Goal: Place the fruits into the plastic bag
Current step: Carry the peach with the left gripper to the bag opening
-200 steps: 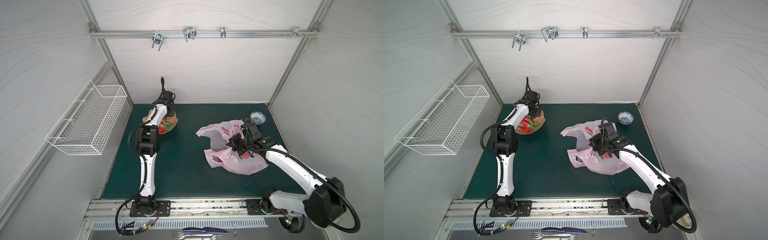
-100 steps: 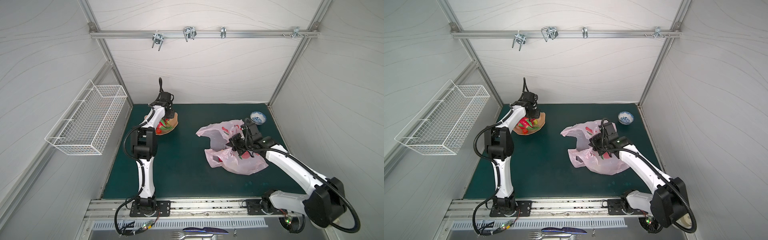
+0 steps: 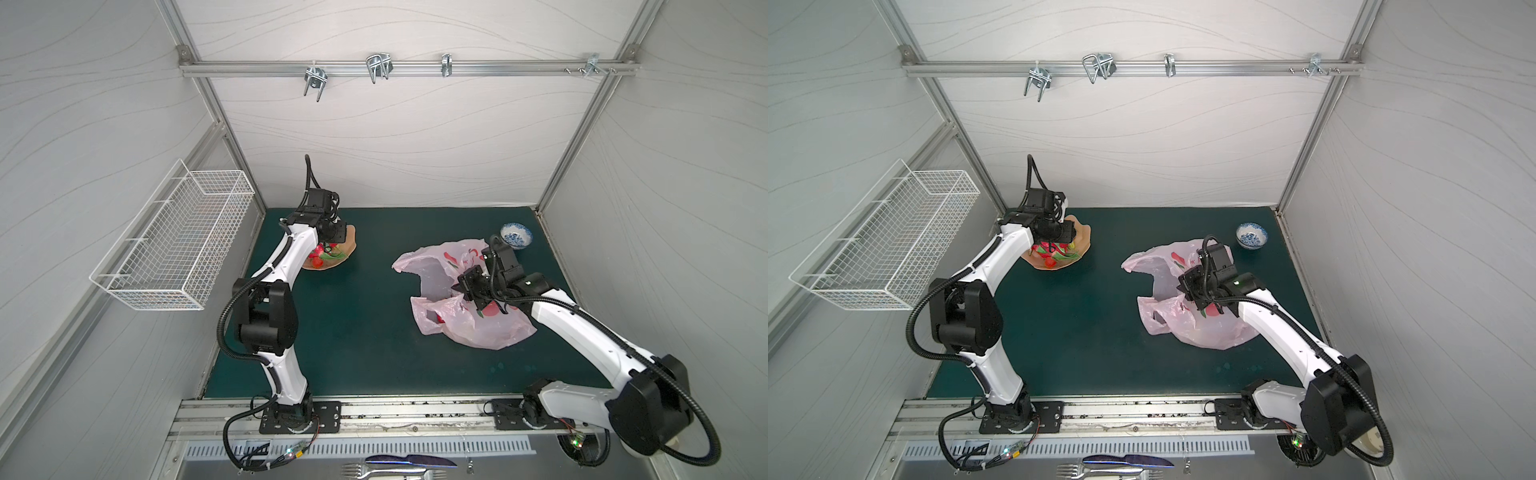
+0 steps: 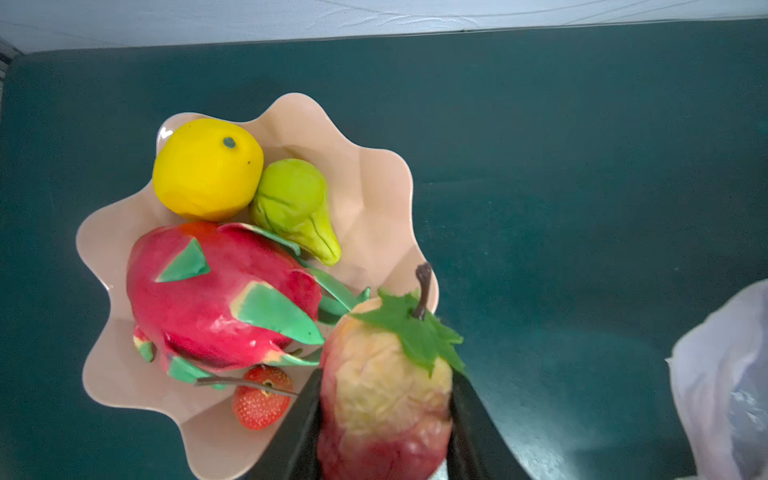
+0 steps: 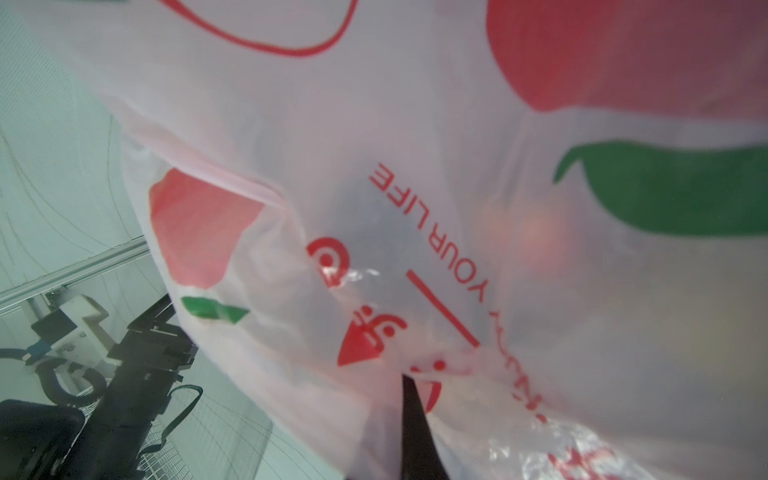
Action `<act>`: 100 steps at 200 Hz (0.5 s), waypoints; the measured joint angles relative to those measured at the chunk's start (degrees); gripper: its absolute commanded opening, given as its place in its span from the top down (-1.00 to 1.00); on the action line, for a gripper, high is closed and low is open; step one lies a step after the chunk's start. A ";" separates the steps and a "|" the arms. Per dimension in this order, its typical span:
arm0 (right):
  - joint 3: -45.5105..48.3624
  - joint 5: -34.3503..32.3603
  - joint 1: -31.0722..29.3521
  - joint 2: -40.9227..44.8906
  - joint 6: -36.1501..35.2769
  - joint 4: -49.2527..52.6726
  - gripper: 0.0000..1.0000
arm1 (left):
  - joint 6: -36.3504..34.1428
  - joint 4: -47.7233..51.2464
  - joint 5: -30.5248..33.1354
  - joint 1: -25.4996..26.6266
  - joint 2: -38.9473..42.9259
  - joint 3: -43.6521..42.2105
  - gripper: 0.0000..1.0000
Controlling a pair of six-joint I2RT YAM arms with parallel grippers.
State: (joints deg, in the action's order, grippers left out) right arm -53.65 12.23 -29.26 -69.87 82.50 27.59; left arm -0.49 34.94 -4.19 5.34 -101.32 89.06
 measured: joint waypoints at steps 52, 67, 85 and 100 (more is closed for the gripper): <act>-0.63 0.07 0.00 -0.17 0.00 -0.61 1.00 | 3.74 -2.32 -9.25 0.00 9.99 -8.37 0.38; -0.63 0.09 0.00 -0.26 0.00 -0.68 1.00 | 5.22 -3.17 -12.15 0.00 12.11 -10.67 0.39; -0.63 0.26 0.00 -0.55 0.00 -0.96 1.00 | 6.80 -3.58 -14.88 0.09 13.90 -13.44 0.40; -0.63 0.31 0.00 -0.81 0.00 -1.22 1.00 | 8.04 -3.58 -16.83 0.61 15.15 -15.63 0.39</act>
State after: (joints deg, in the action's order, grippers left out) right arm -54.28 12.53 -29.26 -70.67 82.50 26.37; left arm 7.55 31.35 -21.02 5.96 -86.17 73.43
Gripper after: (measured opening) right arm 0.048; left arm 0.397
